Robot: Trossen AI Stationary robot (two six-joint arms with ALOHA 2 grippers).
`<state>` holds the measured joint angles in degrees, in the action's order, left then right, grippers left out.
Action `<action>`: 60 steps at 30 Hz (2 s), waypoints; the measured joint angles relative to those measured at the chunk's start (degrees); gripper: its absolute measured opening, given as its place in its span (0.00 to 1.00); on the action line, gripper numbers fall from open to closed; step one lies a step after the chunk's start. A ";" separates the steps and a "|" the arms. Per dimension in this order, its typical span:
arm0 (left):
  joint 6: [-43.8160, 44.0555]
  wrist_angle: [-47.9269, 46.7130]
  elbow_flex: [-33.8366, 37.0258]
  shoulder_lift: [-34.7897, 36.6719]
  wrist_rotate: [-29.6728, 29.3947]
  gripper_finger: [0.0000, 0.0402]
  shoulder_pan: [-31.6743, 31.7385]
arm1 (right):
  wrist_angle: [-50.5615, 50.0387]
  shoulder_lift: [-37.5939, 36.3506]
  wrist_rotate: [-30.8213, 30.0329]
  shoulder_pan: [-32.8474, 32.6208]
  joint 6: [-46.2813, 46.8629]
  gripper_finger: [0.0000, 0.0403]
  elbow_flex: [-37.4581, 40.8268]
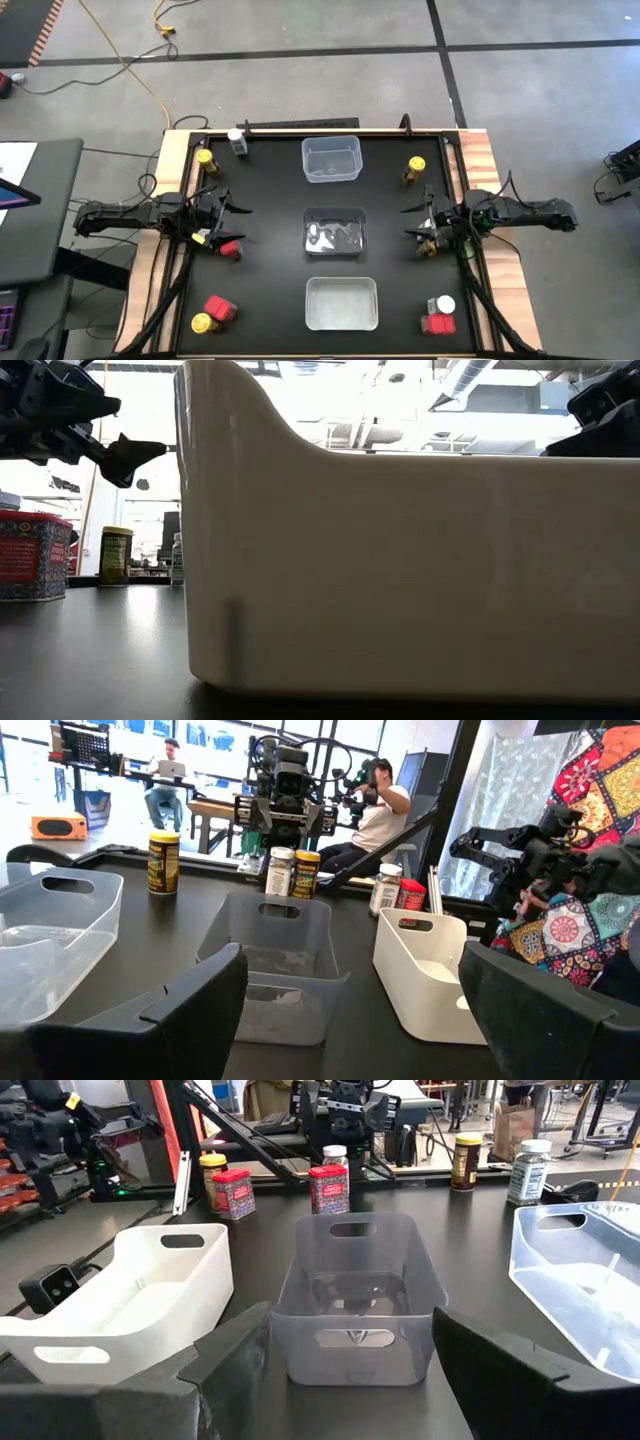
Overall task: Sort spices by type
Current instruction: Put the top right yellow seasoning bottle into the transparent bin
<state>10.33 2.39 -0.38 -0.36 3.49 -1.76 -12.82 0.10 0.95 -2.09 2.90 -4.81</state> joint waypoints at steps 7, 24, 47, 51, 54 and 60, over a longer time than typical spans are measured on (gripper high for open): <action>0.00 0.01 0.00 0.00 -0.01 0.86 0.01 | 1.01 0.00 -8.93 -0.02 0.06 0.76 0.10; 0.00 0.01 0.00 0.00 -0.01 0.86 0.00 | 10.11 0.02 -39.47 -0.02 0.17 0.76 -0.06; 0.00 0.00 0.00 0.00 -0.02 0.86 0.00 | -4.75 22.63 -60.97 1.27 7.31 0.76 -34.88; 0.00 0.01 0.00 0.00 -0.02 0.86 0.01 | -14.05 31.34 -61.11 3.93 15.39 0.76 -42.33; 0.02 0.01 0.00 0.00 -0.02 0.86 0.00 | -22.98 37.67 -59.77 6.17 22.93 0.76 -47.50; 0.00 0.02 0.00 0.00 -0.02 0.86 0.00 | -43.62 49.52 -46.15 13.59 49.46 0.76 -57.82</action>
<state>10.33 2.41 -0.38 -0.36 3.46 -1.76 -56.44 49.62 -45.20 11.50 52.36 -62.63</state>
